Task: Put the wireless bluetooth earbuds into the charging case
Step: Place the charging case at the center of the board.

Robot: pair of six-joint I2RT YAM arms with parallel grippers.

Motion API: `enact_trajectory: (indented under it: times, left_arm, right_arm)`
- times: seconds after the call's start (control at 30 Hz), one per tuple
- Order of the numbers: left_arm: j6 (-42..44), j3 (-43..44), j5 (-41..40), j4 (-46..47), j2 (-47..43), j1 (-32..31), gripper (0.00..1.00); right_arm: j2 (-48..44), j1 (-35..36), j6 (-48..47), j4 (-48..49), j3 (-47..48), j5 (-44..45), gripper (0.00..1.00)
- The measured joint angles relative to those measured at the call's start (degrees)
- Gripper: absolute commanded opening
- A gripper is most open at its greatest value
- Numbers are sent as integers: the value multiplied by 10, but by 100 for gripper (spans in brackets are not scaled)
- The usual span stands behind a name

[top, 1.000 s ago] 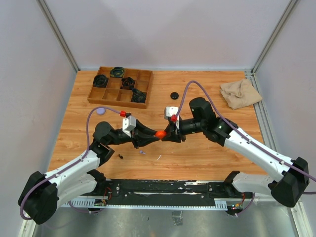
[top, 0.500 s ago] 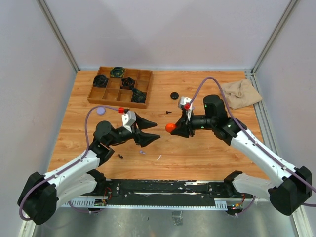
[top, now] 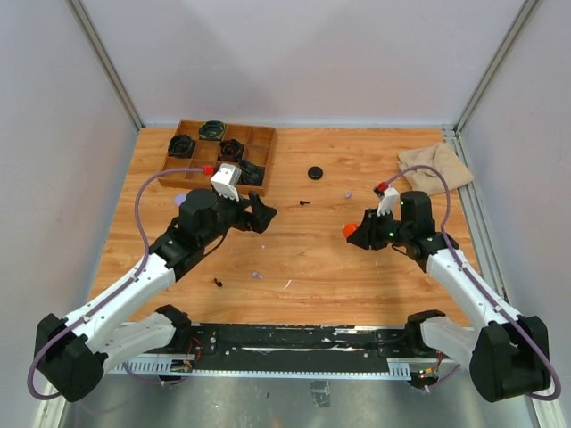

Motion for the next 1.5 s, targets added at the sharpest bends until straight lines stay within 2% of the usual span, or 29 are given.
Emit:
enact_trajectory:
  times: [0.17, 0.37, 0.53, 0.73, 0.97, 1.07, 1.17, 1.33, 1.5]
  left_arm:
    - [-21, 33, -39, -103, 9, 23, 94]
    - [-22, 66, -48, -195, 20, 102, 95]
    - [-15, 96, -59, -243, 38, 169, 96]
    - [-5, 89, -90, -257, 38, 190, 98]
    - [2, 67, -126, -260, 28, 216, 98]
    - [5, 66, -132, -260, 25, 216, 98]
    - [7, 64, -133, -259, 23, 216, 98]
    - [9, 59, -133, -259, 21, 219, 98]
    - [9, 58, -136, -259, 21, 219, 98]
  right_arm:
    - [2, -67, 40, 1, -35, 19, 6]
    - [33, -166, 79, 21, -49, 21, 10]
    - [90, -209, 90, 42, -49, 19, 11]
    - [173, -243, 95, 62, -48, 9, 16]
    - [237, -273, 97, 85, -34, -6, 34]
    - [248, -276, 99, 91, -28, -7, 52]
    - [245, -278, 100, 91, -21, -12, 65]
    - [222, -278, 94, 80, -17, 18, 77]
    - [187, -280, 87, 46, -17, 62, 85]
